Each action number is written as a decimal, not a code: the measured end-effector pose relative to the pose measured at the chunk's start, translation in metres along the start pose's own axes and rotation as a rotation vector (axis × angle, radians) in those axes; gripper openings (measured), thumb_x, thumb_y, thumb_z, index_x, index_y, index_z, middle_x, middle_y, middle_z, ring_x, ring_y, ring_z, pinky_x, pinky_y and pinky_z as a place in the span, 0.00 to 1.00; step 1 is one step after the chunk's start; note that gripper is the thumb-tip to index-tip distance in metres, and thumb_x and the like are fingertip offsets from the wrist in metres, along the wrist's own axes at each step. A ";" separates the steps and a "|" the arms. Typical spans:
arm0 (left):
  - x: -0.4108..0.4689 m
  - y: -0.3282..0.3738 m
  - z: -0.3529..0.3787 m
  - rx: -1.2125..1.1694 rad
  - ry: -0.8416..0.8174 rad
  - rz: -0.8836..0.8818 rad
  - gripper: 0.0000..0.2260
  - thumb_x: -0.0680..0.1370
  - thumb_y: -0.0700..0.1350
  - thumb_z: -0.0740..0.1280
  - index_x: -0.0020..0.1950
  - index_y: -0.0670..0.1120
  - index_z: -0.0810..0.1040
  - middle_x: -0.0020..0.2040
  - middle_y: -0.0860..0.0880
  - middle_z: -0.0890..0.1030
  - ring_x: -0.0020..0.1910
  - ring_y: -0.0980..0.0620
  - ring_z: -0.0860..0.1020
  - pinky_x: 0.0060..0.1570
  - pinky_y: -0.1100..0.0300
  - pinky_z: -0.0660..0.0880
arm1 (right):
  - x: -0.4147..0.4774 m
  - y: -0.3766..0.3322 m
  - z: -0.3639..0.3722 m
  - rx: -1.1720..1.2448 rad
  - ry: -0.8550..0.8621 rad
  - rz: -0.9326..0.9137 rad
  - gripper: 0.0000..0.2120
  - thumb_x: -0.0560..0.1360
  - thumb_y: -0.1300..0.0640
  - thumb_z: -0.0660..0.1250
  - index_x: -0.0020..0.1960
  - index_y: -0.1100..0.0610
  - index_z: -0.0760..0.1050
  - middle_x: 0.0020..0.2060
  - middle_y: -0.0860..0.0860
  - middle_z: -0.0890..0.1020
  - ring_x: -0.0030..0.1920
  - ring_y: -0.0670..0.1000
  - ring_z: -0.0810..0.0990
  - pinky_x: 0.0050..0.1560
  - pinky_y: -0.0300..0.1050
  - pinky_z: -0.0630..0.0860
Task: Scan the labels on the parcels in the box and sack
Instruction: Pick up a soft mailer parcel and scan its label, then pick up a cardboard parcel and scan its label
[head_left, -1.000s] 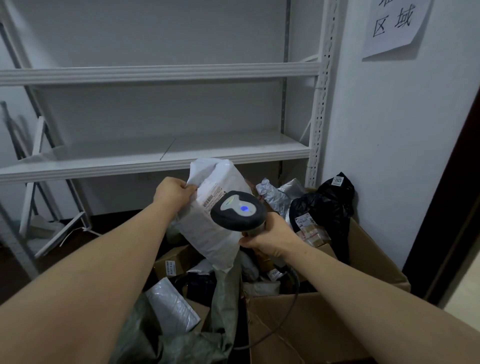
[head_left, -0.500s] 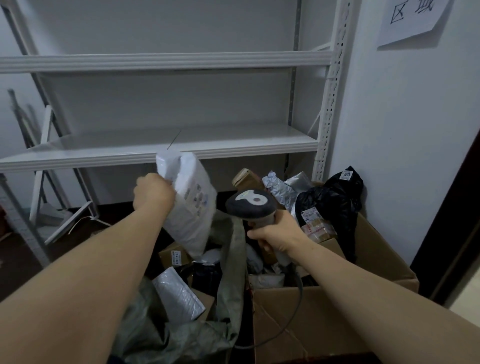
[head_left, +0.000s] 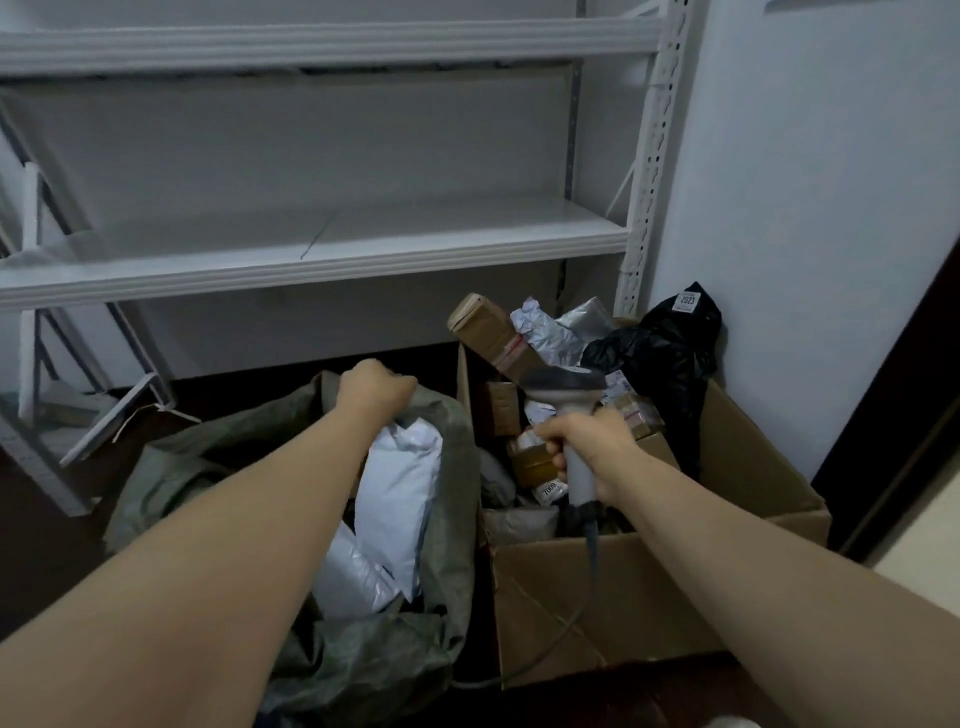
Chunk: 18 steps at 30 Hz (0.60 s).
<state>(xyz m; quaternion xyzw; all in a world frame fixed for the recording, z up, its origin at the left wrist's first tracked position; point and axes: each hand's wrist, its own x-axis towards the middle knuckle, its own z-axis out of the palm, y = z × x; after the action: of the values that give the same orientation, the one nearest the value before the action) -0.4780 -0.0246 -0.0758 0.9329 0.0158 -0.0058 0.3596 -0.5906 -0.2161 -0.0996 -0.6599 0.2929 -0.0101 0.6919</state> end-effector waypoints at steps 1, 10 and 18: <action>0.000 0.010 0.009 0.006 -0.012 0.036 0.13 0.76 0.45 0.65 0.32 0.44 0.73 0.32 0.44 0.75 0.41 0.44 0.75 0.44 0.58 0.71 | 0.005 0.002 -0.007 0.035 0.017 0.029 0.11 0.73 0.65 0.70 0.35 0.61 0.70 0.24 0.54 0.73 0.22 0.50 0.69 0.26 0.40 0.67; 0.012 0.073 0.131 0.070 -0.304 0.204 0.04 0.76 0.40 0.65 0.42 0.46 0.78 0.44 0.45 0.78 0.43 0.50 0.75 0.43 0.61 0.71 | 0.053 0.026 -0.093 0.287 0.198 0.194 0.11 0.73 0.69 0.68 0.35 0.61 0.70 0.27 0.55 0.72 0.27 0.50 0.70 0.29 0.44 0.69; 0.034 0.092 0.255 0.202 -0.589 0.149 0.03 0.76 0.41 0.68 0.43 0.43 0.76 0.47 0.42 0.78 0.47 0.47 0.75 0.49 0.58 0.72 | 0.122 0.052 -0.155 0.325 0.316 0.236 0.02 0.74 0.68 0.67 0.43 0.65 0.73 0.30 0.57 0.77 0.27 0.51 0.74 0.29 0.45 0.73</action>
<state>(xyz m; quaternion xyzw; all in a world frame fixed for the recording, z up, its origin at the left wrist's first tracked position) -0.4405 -0.2632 -0.2036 0.9208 -0.1579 -0.2506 0.2539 -0.5735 -0.3987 -0.1882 -0.4914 0.4671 -0.0793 0.7308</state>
